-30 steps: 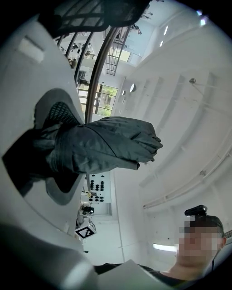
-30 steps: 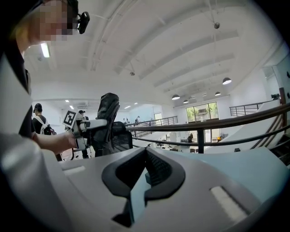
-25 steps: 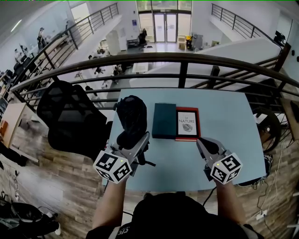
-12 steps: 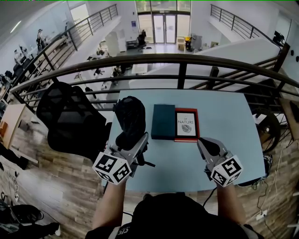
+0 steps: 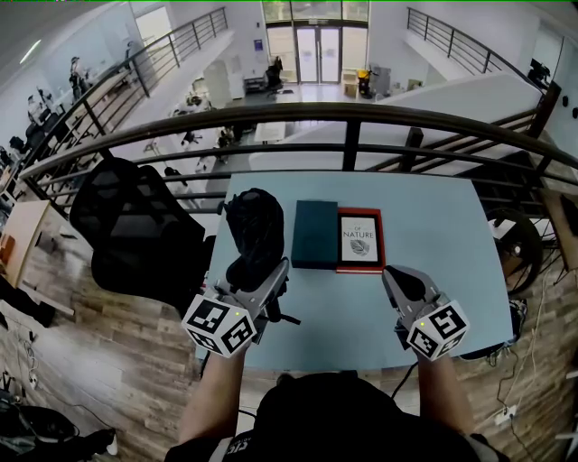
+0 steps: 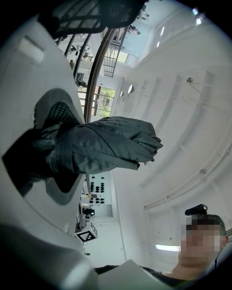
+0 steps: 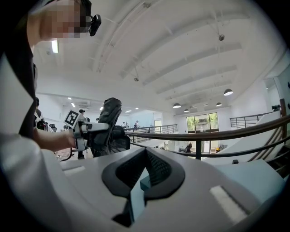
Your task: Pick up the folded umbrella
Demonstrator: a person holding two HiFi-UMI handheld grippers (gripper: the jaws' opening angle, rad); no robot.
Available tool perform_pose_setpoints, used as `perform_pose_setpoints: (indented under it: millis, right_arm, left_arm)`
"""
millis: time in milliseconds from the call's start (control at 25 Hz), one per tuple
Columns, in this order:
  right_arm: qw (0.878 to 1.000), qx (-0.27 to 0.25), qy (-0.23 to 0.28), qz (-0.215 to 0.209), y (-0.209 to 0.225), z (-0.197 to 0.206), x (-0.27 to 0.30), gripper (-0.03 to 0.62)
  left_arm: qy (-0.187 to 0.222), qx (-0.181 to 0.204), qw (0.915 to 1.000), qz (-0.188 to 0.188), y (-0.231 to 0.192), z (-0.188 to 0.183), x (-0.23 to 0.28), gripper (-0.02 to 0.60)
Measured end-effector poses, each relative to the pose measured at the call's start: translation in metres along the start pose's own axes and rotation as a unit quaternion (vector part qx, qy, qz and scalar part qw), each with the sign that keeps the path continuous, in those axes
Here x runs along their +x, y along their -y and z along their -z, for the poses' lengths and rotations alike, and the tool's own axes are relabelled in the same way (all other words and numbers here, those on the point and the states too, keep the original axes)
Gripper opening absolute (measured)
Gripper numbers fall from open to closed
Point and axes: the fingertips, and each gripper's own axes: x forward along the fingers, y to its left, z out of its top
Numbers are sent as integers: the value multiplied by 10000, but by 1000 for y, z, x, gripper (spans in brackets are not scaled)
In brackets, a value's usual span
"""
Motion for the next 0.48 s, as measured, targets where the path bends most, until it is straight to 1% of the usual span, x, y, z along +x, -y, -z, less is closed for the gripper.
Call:
perform_pose_setpoints:
  millis: [480]
  right_arm:
    - [9999, 101, -26, -112, -7, 9, 0, -2]
  left_arm:
    - [-127, 6, 9999, -1, 6, 8, -1, 265]
